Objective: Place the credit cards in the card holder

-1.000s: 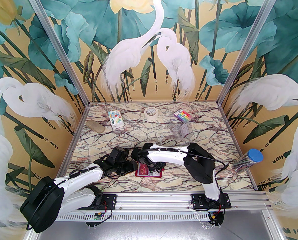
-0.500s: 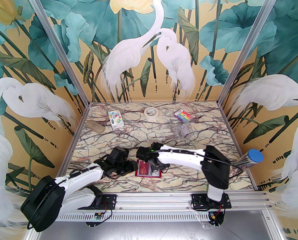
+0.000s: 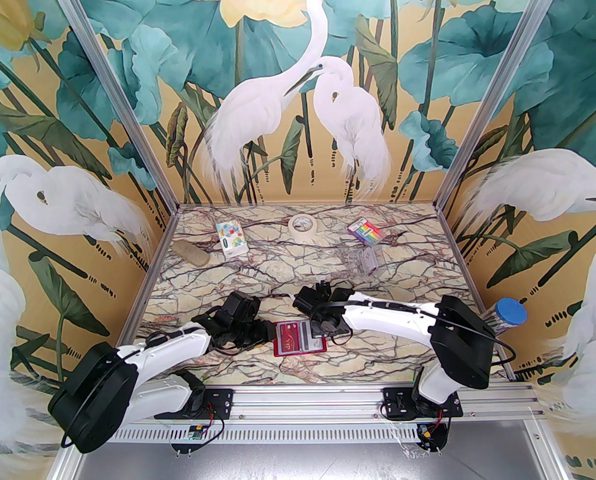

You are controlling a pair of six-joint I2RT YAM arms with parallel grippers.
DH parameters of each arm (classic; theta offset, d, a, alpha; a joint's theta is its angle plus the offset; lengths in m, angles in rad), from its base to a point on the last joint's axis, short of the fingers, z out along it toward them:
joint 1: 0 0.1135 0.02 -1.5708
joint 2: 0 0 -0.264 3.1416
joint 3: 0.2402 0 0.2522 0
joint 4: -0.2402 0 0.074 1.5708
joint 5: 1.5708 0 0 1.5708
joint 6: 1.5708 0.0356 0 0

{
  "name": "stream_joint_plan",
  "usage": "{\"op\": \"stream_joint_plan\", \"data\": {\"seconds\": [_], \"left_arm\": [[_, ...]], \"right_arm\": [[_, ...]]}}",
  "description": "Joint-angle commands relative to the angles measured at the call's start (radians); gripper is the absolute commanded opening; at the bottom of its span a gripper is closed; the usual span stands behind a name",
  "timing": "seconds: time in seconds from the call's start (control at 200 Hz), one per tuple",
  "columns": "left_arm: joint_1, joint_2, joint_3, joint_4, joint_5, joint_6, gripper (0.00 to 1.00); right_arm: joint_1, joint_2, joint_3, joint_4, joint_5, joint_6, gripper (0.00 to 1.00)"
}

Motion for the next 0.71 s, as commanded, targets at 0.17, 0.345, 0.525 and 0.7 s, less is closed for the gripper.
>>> {"op": "stream_joint_plan", "data": {"seconds": [0.17,0.345,0.525,0.7], "left_arm": [[-0.075,0.104,-0.018,0.211,0.035,-0.008,0.4],[-0.078,0.093,-0.021,0.236,0.048,-0.019,0.4],[-0.078,0.055,-0.026,0.281,0.088,-0.04,0.4],[-0.079,0.003,-0.045,0.332,0.124,-0.07,0.4]], "right_arm": [[-0.006,-0.028,-0.036,0.118,-0.085,0.019,0.0],[-0.008,-0.027,-0.043,0.139,-0.102,0.025,0.0],[-0.015,-0.028,-0.057,0.165,-0.123,0.034,0.0],[-0.026,-0.036,-0.079,0.202,-0.146,0.043,0.0]]}}
